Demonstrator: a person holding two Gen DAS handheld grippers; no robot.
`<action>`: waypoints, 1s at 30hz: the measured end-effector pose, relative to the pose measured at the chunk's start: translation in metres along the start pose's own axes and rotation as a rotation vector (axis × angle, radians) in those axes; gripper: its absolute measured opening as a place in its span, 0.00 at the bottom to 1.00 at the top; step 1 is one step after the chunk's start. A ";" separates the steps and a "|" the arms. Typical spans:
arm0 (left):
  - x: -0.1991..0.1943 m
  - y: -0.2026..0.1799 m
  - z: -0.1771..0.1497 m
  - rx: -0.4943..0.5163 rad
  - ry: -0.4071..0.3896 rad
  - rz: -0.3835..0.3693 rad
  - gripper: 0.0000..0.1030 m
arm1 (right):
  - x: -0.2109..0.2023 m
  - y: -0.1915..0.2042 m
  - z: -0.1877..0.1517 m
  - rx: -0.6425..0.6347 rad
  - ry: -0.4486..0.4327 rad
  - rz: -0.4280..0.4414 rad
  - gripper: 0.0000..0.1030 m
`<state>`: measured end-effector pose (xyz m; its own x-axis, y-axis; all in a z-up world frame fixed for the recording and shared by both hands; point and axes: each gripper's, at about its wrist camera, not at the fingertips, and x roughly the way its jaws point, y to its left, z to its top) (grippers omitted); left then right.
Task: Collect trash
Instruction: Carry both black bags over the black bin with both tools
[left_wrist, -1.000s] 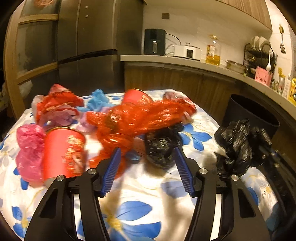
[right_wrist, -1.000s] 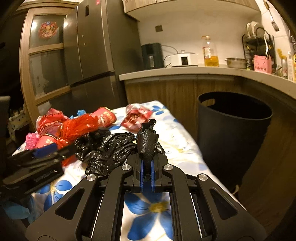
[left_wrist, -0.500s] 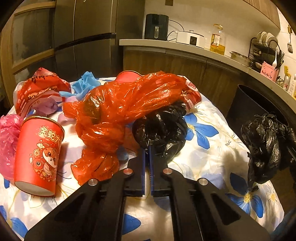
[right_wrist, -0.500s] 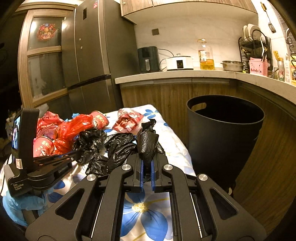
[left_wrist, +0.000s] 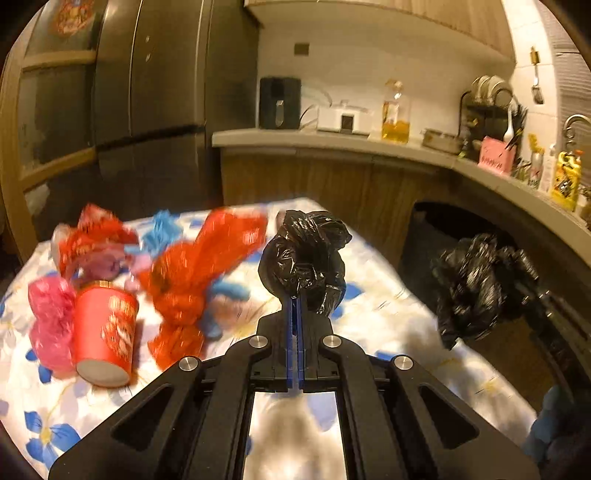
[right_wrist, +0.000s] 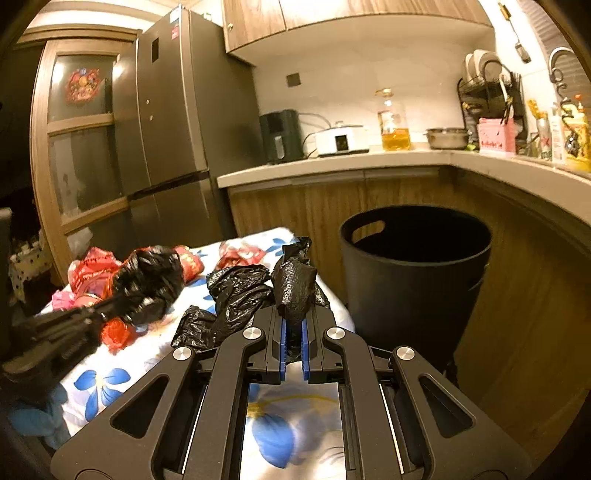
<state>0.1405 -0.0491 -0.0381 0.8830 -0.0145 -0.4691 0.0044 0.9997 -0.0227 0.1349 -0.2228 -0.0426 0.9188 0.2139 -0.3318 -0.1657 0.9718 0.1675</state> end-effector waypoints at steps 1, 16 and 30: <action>-0.004 -0.004 0.005 0.008 -0.015 -0.009 0.01 | -0.004 -0.002 0.002 -0.001 -0.011 -0.007 0.06; -0.017 -0.076 0.071 0.049 -0.168 -0.140 0.01 | -0.036 -0.052 0.049 0.004 -0.209 -0.187 0.06; 0.038 -0.133 0.089 0.062 -0.177 -0.319 0.01 | -0.013 -0.090 0.071 -0.026 -0.304 -0.326 0.06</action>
<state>0.2153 -0.1813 0.0254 0.9002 -0.3276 -0.2869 0.3160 0.9447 -0.0872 0.1633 -0.3199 0.0124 0.9874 -0.1395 -0.0748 0.1451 0.9866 0.0748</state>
